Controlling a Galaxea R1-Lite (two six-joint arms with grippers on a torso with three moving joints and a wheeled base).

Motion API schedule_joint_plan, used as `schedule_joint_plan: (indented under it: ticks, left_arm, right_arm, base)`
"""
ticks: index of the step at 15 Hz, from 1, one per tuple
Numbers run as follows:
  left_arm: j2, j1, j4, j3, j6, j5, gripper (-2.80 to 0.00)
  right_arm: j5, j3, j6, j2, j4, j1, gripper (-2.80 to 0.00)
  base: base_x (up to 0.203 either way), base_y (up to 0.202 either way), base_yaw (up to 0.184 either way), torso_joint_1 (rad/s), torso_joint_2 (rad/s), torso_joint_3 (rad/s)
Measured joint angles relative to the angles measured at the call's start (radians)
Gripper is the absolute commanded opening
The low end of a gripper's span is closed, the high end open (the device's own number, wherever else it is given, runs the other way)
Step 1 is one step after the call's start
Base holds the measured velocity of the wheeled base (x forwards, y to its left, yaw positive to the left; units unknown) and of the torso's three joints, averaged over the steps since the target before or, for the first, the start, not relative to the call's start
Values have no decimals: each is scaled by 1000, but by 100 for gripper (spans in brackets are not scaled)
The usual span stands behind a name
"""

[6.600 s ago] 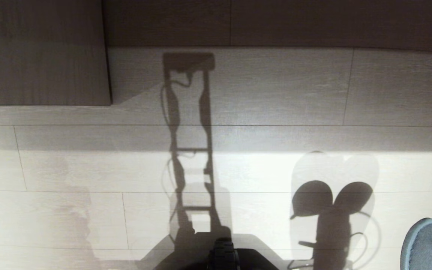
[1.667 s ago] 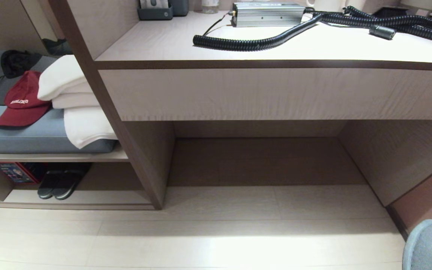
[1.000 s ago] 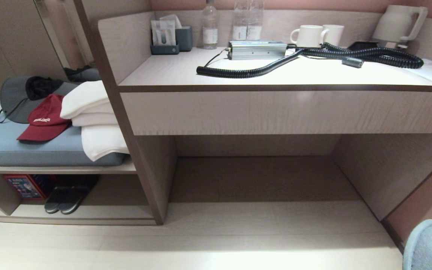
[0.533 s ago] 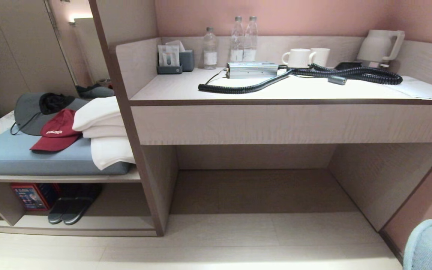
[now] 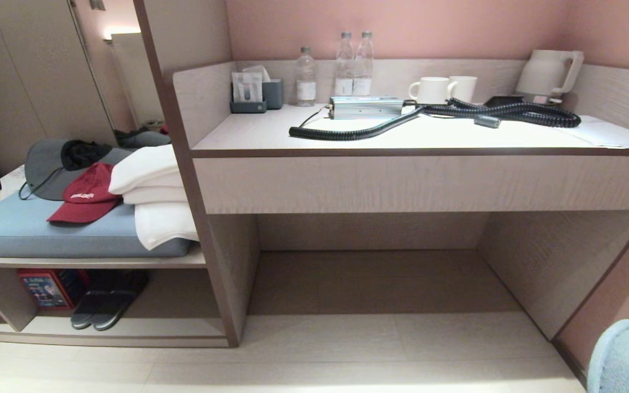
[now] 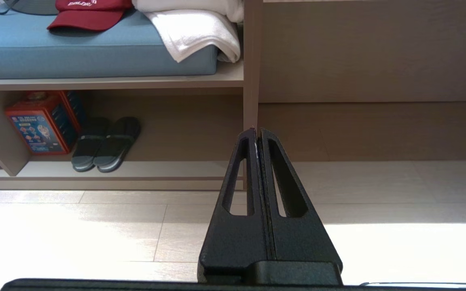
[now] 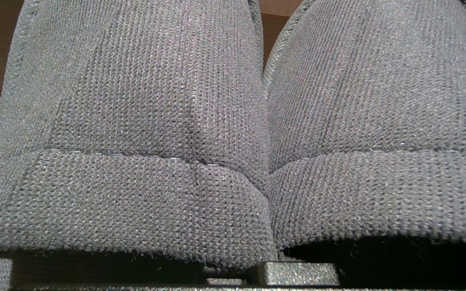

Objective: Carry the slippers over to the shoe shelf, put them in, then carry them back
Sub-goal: Place the slippers into the shoe cabinet

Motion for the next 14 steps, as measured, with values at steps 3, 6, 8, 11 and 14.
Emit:
schedule_joint_plan:
  ticks: [3, 6, 8, 11, 14]
  left_arm:
    - [0, 0, 0, 0, -1, 0, -280]
    - [0, 0, 0, 0, -1, 0, -280]
    - [0, 0, 0, 0, -1, 0, -280]
    - [0, 0, 0, 0, -1, 0, -280]
    - [0, 0, 0, 0, -1, 0, -280]
  right_arm:
    - [0, 0, 1, 0, 0, 2, -280]
    - [0, 0, 0, 0, 0, -1, -280]
    - [0, 0, 0, 0, 0, 0, -280]
    - [0, 0, 0, 0, 0, 0, -280]
    - [-1, 0, 0, 0, 0, 0, -280]
  base:
    - [-1, 62, -5, 2, 2, 5]
    - [0, 193, -4, 3, -1, 5]
    - [0, 195, -3, 1, 3, 0]
    - [0, 194, -3, 0, 3, 6]
    - [0, 195, -3, 1, 4, 4]
